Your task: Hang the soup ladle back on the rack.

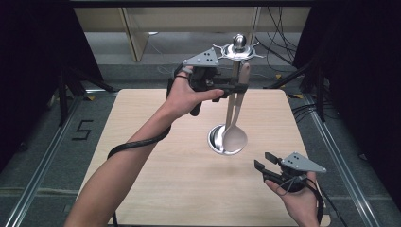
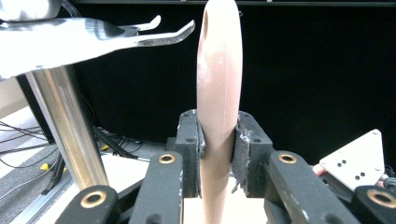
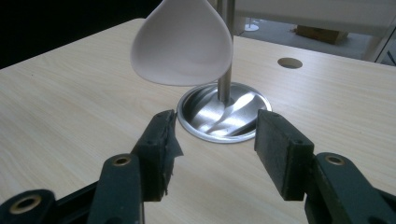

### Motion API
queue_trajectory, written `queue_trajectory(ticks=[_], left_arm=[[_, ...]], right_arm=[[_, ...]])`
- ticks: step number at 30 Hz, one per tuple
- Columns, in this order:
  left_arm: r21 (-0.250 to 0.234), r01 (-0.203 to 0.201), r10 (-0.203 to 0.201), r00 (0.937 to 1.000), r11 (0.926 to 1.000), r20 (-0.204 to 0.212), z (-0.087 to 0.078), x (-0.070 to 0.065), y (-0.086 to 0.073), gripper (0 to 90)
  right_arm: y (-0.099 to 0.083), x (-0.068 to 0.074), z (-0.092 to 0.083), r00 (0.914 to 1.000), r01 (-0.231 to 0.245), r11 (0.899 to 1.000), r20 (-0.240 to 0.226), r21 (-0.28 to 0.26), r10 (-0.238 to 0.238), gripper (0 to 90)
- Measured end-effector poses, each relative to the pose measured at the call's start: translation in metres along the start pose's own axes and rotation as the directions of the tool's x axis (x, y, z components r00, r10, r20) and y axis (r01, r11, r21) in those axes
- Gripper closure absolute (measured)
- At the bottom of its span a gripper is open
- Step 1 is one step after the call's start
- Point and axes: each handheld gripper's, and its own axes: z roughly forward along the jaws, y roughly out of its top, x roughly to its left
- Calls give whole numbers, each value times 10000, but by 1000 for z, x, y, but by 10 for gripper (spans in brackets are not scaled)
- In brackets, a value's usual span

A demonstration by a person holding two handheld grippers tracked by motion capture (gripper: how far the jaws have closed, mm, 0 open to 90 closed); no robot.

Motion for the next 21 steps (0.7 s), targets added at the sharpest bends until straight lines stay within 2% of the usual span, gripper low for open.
queue_trajectory(ticks=[5,10,12,18,21], left_arm=[[-64,66,-66,10000,10000,-12,1,0,0,732],[-78,-53,53,10000,10000,-8,1,1,1,732],[-71,23,-23,10000,10000,-21,1,1,2,732],[-116,99,-100,9999,9999,-35,0,2,3,732],[-105,97,-97,9999,9999,-51,0,3,4,732]], right_arm=[[0,0,0,9999,-105,9999,-5,31,105,485],[0,0,0,10000,-99,9999,-4,43,99,485],[0,2,-1,9995,-315,9995,11,85,315,484],[0,0,0,9998,-198,9998,-43,58,198,483],[0,2,-1,9994,-340,9994,-12,102,340,483]])
